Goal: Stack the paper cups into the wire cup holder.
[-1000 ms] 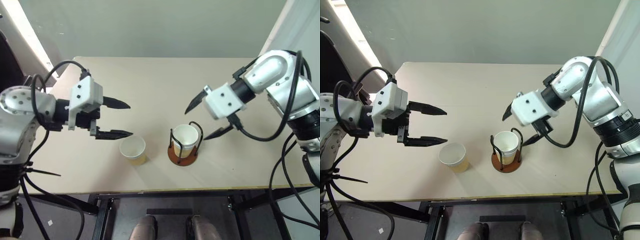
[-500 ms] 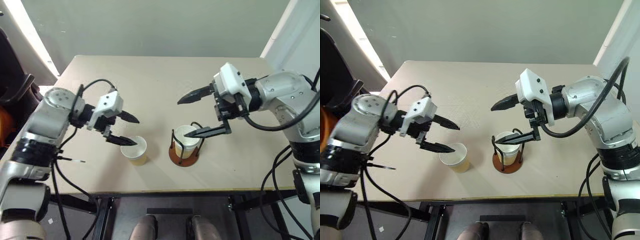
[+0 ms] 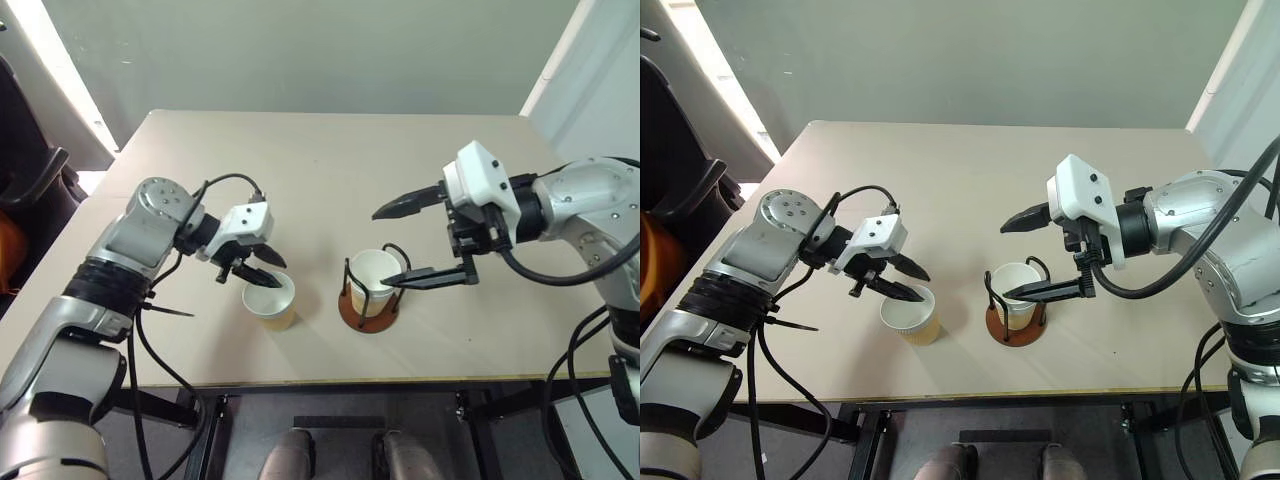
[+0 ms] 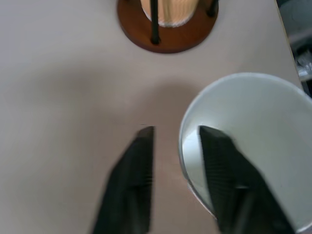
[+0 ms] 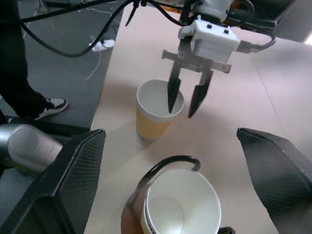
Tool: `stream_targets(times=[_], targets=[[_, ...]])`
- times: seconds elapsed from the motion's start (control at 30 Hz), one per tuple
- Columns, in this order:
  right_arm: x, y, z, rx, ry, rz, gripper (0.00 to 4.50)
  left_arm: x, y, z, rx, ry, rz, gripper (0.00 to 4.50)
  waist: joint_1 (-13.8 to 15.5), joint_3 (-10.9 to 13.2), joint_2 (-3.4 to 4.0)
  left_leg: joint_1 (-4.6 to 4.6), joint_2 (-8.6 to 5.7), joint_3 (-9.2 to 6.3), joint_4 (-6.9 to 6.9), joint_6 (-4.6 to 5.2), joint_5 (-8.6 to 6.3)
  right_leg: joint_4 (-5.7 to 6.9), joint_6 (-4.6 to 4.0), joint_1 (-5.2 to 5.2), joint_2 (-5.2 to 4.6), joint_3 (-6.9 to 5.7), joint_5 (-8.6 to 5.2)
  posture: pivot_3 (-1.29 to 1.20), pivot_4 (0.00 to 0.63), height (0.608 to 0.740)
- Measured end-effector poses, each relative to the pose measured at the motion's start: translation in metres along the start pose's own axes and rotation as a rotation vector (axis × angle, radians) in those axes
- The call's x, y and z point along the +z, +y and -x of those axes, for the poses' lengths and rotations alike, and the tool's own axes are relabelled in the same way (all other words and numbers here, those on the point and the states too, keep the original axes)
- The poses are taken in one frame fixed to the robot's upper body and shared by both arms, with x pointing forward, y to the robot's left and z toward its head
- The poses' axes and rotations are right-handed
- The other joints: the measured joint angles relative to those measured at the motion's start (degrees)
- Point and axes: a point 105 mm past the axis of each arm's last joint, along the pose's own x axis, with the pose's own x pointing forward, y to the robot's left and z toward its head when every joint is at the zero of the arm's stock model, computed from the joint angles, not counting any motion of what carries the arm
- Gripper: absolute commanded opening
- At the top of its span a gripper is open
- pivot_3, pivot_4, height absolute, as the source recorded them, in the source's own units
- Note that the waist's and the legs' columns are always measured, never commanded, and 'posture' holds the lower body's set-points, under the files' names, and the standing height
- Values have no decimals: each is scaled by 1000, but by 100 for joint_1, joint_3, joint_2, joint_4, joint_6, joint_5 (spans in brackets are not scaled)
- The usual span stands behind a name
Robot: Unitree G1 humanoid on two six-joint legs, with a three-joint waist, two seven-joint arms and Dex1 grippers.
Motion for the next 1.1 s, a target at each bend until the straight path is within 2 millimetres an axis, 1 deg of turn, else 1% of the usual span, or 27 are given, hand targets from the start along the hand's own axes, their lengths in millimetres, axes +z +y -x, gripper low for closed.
stream_targets(times=[0.03, 0.07, 0.27, 0.33, 0.43, 0.5, 0.6, 0.67, 0.7, 0.73, 0.77, 0.83, 0.9, 1.0, 1.1], targets=[[0, 0, 1, -6, 5, 1, 4500, -1, 0, 0, -7, 11, -7, 265, 1, 0, 0, -4, 0, 0, 3, 3, 0, -5, 5, 0, 0, 0, 3, 0, 150, 740], [0, 0, 2, -11, 6, 3, 4500, 0, 1, 0, -8, 16, -15, 38, 3, 0, 0, -6, -1, -1, 5, 5, 0, -9, 10, 0, 0, 0, 6, 0, 150, 740], [-1, 0, 7, -31, 28, 10, 4500, 1, 4, 1, -21, 41, -48, 38, 16, 0, 0, -30, -2, -1, 42, 24, -11, -20, 28, 0, 0, 1, 17, 0, 150, 740], [-4, 1, 14, -41, 42, -10, 4500, 6, 5, 2, -28, 28, -59, 38, 26, 0, 0, -44, -4, -2, 52, 27, -13, -31, 38, -2, 0, 0, 23, 0, 150, 740], [-14, 9, 32, -31, 90, -55, 4500, 22, 10, 10, -17, -11, -94, 38, 86, 0, 0, -59, -13, -4, 59, 31, -10, -42, 44, -2, -6, 4, 26, 0, 150, 740], [-16, 8, 42, -55, 99, -67, 4500, 36, 14, 18, 0, -51, -119, 38, 94, 0, 0, -60, -20, -2, 60, 31, -11, -42, 49, -2, -10, 8, 26, 0, 150, 740], [-19, -2, 65, -162, 97, -101, 4500, 77, 20, 33, 17, -170, -192, 38, 125, 2, -4, -68, -23, -2, 62, 34, -9, -48, 62, -2, -13, 10, 32, 0, 150, 740], [-25, -6, 83, -253, 100, -136, 4500, 119, 24, 48, 30, -258, -294, 38, 160, 3, -5, -70, -30, 1, 62, 37, -7, -51, 70, -1, -18, 13, 31, 0, 150, 740], [-26, -6, 87, -270, 97, -143, 4500, 131, 24, 52, 31, -279, -326, 38, 158, 2, -5, -68, -31, 5, 62, 37, -8, -51, 75, 1, -21, 19, 29, 0, 150, 740], [-28, -5, 91, -287, 101, -153, 4500, 147, 23, 54, 21, -312, -370, 38, 160, 2, -4, -63, -33, 16, 61, 38, -8, -49, 84, 4, -24, 24, 25, 0, 150, 740], [-31, -3, 94, -300, 108, -166, 4500, 162, 22, 52, 3, -337, -406, 38, 166, 2, -4, -62, -35, 19, 63, 39, -9, -49, 92, 6, -26, 26, 24, 0, 150, 740], [-33, -1, 96, -316, 117, -170, 4500, 184, 22, 43, -39, -352, -464, 38, 163, 3, -3, -60, -37, 30, 69, 39, -9, -50, 110, 8, -27, 35, 26, 0, 150, 740], [-31, 0, 95, -329, 122, -153, 4500, 196, 24, 29, -79, -343, -498, 38, 163, 4, 0, -62, -36, 38, 81, 44, -12, -48, 132, 9, -31, 45, 27, 0, 150, 740], [-30, 3, 95, -341, 124, -149, 4500, 197, 29, 14, -105, -321, -492, 38, 112, 5, 2, -63, -31, 66, 103, 47, -19, -46, 156, 11, -31, 54, 21, 0, 150, 740], [-31, 9, 96, -365, 133, -164, 4500, 196, 35, -6, -129, -281, -494, 38, 129, 7, 5, -71, -31, 76, 150, 63, -46, -44, 183, 20, -32, 64, 10, 0, 150, 740]])
